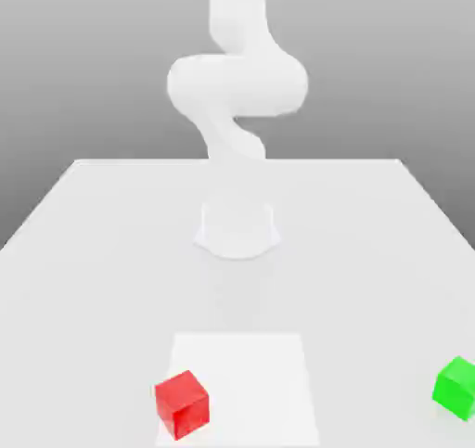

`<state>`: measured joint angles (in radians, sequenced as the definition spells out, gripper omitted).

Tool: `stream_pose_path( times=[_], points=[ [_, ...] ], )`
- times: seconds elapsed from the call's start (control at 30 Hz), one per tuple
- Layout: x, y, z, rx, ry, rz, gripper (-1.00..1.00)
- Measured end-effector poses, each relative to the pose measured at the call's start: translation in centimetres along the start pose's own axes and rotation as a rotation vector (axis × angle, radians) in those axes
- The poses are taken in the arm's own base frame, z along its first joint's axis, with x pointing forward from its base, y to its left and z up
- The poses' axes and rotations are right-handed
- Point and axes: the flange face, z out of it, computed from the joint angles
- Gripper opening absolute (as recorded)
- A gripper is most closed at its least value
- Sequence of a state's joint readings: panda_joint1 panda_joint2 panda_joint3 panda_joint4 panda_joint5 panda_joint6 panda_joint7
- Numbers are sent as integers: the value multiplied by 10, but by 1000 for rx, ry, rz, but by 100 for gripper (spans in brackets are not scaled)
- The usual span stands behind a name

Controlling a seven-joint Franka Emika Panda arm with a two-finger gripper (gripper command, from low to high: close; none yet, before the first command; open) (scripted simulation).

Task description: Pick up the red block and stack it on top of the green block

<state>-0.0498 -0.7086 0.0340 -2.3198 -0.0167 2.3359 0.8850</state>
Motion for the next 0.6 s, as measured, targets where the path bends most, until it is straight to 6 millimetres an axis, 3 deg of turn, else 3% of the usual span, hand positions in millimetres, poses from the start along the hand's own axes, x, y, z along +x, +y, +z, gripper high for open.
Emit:
stream_pose_path(
  times=[0.13,0.27,0.43,0.6],
  points=[
    [-3,12,86,-136,-29,126,0],
    [-10,38,164,-259,-60,251,0],
    [-29,85,253,-404,-102,411,0],
    [-57,144,327,-540,-150,581,0]
  ],
)
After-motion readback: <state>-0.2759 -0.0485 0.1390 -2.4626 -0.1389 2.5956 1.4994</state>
